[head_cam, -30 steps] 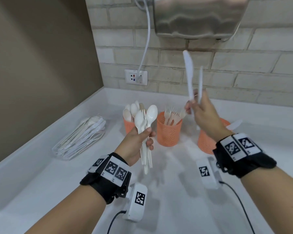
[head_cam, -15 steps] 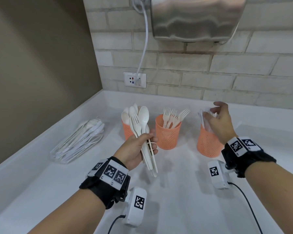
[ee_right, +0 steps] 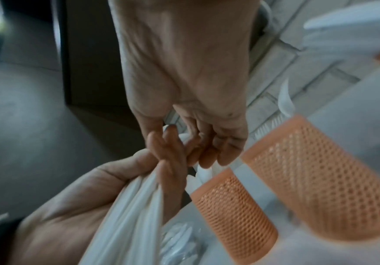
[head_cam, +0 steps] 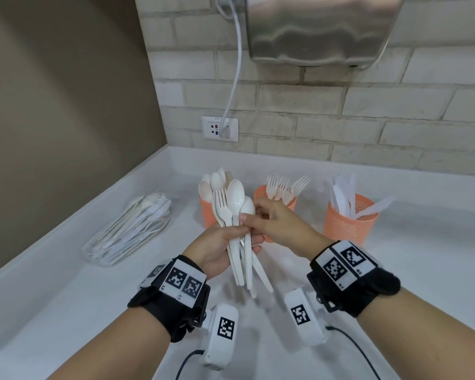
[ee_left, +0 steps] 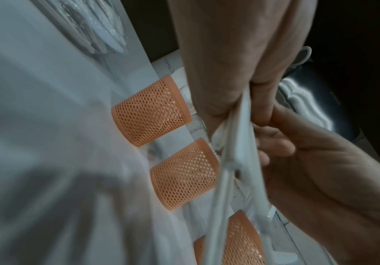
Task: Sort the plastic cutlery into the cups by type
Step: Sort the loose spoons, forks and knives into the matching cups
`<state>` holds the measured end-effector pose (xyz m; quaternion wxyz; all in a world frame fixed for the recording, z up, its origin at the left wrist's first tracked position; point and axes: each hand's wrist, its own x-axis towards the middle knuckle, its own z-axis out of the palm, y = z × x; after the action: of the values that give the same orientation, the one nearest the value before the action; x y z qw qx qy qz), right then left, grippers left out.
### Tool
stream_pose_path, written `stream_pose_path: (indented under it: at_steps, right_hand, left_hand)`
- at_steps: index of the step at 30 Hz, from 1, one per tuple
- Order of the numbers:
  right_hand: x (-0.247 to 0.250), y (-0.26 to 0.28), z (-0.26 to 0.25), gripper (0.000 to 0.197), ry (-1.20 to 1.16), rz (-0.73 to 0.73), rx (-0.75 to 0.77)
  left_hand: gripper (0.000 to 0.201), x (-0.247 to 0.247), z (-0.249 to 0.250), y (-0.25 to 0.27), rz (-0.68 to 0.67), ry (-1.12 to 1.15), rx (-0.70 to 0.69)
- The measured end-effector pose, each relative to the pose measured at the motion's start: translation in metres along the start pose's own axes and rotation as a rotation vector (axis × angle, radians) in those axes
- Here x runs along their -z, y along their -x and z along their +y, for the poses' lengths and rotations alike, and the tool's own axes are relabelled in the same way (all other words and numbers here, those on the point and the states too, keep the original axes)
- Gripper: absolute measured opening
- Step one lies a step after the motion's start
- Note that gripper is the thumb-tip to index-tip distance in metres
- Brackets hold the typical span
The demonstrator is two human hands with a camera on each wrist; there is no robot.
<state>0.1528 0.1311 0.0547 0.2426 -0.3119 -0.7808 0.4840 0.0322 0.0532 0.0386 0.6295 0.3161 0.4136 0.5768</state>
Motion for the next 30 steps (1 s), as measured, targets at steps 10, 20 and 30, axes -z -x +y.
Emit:
stream_pose_path:
  at_steps: [10,20,30]
  right_hand:
    - [-0.008,-0.002,-0.022,0.007,-0.498,0.243,-0.008]
    - [-0.019,0.002,-0.016,0.012,-0.249,0.008,-0.076]
    - [-0.023,-0.004,-0.019,0.030,-0.306,0.028,-0.179]
  left_hand:
    - [0.026,0.014,0.004,0.008,-0.004,0.020,-0.005]
    - [0.027,0.021,0.006,0.008,0.016,0.115,0.062]
    - [0.018,0.019,0.005,0.008,0.044,-0.002,0.007]
